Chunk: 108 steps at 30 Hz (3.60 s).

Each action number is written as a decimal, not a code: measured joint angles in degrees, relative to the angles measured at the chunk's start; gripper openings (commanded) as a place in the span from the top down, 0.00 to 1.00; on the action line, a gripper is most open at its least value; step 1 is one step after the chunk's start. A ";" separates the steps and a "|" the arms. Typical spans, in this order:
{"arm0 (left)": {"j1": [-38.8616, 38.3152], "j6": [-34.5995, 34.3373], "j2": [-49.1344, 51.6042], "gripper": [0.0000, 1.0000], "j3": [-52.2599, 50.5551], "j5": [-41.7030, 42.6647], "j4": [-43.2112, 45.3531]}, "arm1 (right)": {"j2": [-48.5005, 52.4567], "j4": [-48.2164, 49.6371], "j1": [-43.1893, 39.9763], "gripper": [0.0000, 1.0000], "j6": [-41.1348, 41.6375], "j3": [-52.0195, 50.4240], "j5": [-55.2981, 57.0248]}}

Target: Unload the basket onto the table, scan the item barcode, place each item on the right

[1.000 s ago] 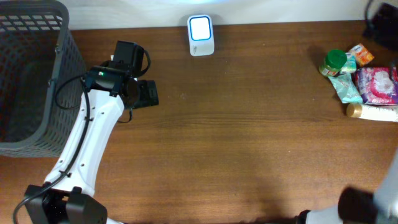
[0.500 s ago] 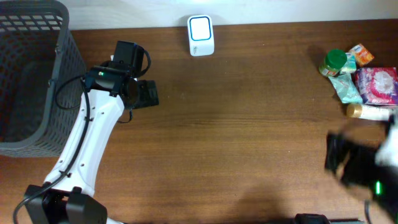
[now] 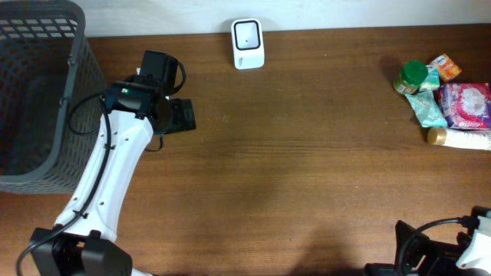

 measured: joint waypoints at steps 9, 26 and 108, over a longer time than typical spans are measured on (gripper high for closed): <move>0.00 0.00 0.00 0.01 0.00 -0.04 0.07 | -12.83 30.12 0.04 0.01 -9.16 -32.35 -7.10; 0.00 0.00 0.00 0.01 0.00 0.00 0.02 | -36.26 85.79 3.96 0.01 -11.39 -80.59 -8.07; 0.00 5.35 -17.14 0.01 -21.64 1.90 11.54 | -36.50 91.80 4.24 0.01 -12.28 -90.40 1.66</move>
